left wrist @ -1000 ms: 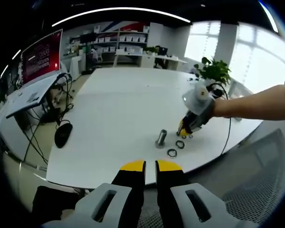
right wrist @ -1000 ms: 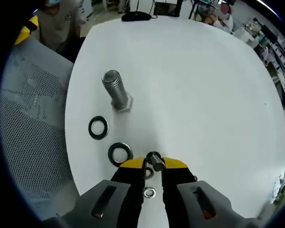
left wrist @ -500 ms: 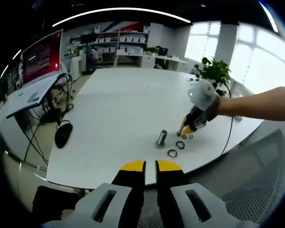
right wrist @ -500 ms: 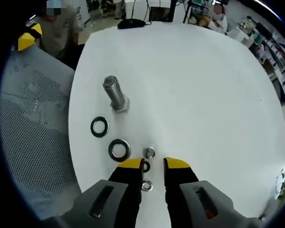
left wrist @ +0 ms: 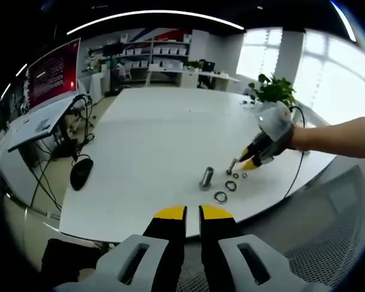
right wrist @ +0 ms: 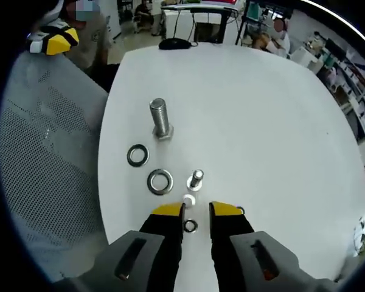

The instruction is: Place the washer onto the threaded stud by aligning its center hole with the stud, sliding it down to the base, and recovering from edge contact or off-axis alignment until the washer reaches the visible bottom stop.

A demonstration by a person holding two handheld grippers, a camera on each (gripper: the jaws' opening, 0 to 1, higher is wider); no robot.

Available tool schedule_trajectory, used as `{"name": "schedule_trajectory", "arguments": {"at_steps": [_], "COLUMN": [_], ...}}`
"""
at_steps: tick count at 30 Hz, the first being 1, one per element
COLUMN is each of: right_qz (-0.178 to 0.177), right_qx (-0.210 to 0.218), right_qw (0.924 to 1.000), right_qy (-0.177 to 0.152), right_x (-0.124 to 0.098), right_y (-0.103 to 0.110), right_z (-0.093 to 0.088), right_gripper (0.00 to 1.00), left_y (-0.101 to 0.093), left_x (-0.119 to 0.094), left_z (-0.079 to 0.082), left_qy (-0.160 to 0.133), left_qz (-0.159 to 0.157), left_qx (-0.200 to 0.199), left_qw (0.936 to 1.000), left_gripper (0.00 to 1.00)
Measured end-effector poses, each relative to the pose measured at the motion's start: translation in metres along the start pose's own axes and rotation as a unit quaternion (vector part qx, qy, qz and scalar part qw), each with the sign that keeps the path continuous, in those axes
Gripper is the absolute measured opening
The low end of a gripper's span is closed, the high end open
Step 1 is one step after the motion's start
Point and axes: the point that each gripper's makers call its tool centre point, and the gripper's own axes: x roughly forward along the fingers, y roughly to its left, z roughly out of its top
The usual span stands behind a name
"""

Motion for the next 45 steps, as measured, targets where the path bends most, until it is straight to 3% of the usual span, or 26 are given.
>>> {"name": "schedule_trajectory", "arguments": {"at_steps": [4, 6, 13, 31, 39, 45], "right_qz": [0.0, 0.001, 0.018, 0.033, 0.034, 0.036], "right_qx": [-0.004, -0.015, -0.011, 0.001, 0.007, 0.008], "right_qw": [1.0, 0.9996, 0.9986, 0.9975, 0.9988, 0.998], "right_qy": [0.003, 0.025, 0.048, 0.063, 0.034, 0.052], "right_x": [0.003, 0.007, 0.014, 0.022, 0.02, 0.019], "right_y": [0.003, 0.005, 0.011, 0.008, 0.008, 0.007], "right_z": [-0.009, -0.021, -0.035, -0.037, -0.037, -0.041], "right_gripper": [0.18, 0.18, 0.18, 0.15, 0.15, 0.16], "left_y": [0.0, 0.0, 0.0, 0.0, 0.0, 0.0], "left_x": [0.0, 0.0, 0.0, 0.001, 0.0, 0.001], "left_z": [0.0, 0.001, 0.0, 0.0, 0.0, 0.0], "left_qy": [-0.001, -0.004, 0.002, 0.002, 0.001, 0.002], "left_qz": [0.0, 0.001, -0.002, -0.001, 0.0, -0.001], "left_qx": [0.0, -0.001, 0.002, 0.001, 0.001, 0.001], "left_qw": [1.0, 1.0, 1.0, 1.0, 1.0, 1.0], "left_gripper": [0.05, 0.05, 0.05, 0.05, 0.05, 0.05]}}
